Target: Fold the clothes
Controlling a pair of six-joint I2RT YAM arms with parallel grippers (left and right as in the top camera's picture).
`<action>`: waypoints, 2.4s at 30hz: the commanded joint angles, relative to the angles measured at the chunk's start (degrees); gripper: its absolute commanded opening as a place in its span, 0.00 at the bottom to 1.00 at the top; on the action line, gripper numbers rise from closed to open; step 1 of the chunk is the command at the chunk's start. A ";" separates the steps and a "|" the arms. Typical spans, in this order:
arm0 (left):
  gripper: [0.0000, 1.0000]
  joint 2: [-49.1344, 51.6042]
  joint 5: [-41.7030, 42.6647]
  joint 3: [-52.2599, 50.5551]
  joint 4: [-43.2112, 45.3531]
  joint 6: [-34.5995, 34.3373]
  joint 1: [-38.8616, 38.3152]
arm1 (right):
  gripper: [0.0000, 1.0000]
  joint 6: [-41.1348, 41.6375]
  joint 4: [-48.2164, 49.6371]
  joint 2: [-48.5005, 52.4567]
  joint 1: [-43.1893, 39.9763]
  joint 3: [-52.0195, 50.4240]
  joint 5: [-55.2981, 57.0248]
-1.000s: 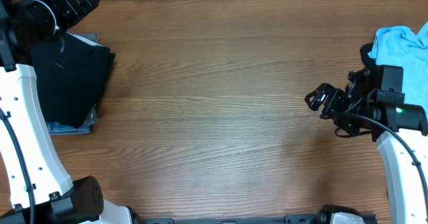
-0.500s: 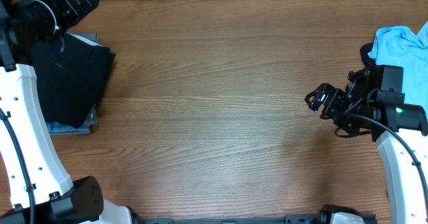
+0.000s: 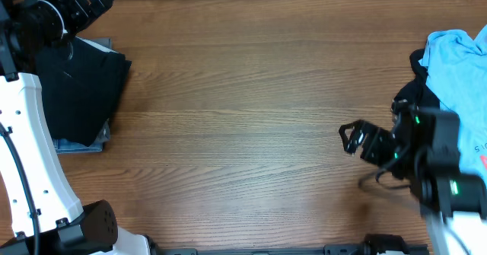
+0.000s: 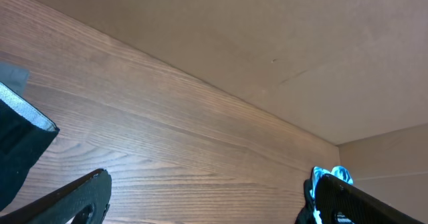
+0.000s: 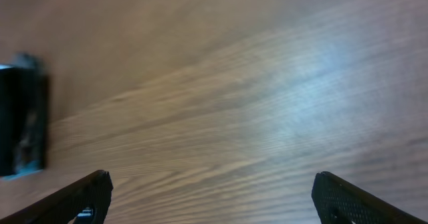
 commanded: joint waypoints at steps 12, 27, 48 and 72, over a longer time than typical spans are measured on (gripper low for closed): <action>1.00 -0.42 -0.31 0.07 0.04 -0.37 0.00 | 1.00 -0.15 0.17 -28.26 1.01 -0.50 0.20; 1.00 -0.42 -0.33 0.07 0.04 -0.37 0.00 | 1.00 0.00 21.03 -38.58 3.04 -11.89 6.16; 1.00 -0.42 -0.33 0.07 0.04 -0.37 0.00 | 1.00 -0.11 58.51 -48.15 10.27 -43.85 12.39; 1.00 -0.42 -0.33 0.07 0.04 -0.37 0.00 | 1.00 0.07 54.93 -48.15 10.25 -52.43 12.41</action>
